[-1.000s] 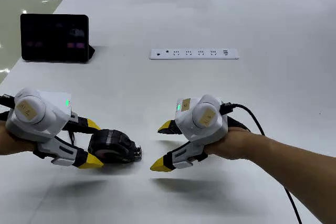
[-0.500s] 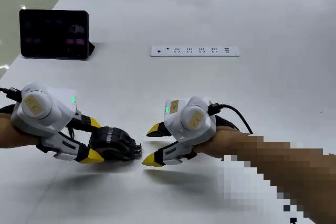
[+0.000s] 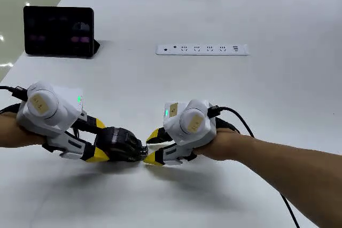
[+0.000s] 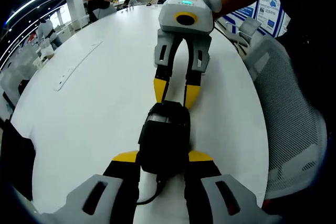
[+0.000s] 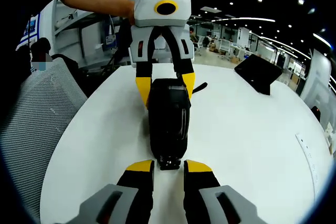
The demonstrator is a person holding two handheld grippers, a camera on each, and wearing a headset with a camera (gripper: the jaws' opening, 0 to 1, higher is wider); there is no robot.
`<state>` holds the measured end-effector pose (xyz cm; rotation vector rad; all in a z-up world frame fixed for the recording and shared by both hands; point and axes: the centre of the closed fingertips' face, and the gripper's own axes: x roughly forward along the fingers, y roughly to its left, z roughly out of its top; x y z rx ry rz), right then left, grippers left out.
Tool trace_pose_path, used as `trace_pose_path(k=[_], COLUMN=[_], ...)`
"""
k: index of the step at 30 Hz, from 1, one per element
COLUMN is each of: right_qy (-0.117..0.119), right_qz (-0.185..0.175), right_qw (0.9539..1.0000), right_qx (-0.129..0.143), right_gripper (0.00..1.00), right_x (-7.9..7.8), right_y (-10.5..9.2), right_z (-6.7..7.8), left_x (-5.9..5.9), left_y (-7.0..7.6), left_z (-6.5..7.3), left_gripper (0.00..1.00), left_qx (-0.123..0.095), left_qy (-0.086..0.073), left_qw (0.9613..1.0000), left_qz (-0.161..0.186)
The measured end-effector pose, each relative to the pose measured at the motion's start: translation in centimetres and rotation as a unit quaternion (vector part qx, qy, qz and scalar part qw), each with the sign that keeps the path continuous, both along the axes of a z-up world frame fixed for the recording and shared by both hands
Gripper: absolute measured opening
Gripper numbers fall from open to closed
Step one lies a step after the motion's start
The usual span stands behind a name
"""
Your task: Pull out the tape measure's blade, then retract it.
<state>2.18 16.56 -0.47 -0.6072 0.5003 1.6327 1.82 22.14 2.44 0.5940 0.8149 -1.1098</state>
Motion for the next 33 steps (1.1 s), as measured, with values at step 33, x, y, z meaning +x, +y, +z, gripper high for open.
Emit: trace_pose_path(k=[33], right_qy=[-0.003], right_qz=[0.013], right_qw=[0.9999], right_qx=[-0.001], right_gripper=[0.09], right_x=[-0.21], right_y=[0.29], right_z=[-0.32], left_x=[-0.1], left_y=[-0.02], left_z=[-0.2], left_gripper=[0.24], left_qx=[-0.004], left_qy=[-0.006], left_qw=[1.0], left_qz=[0.003])
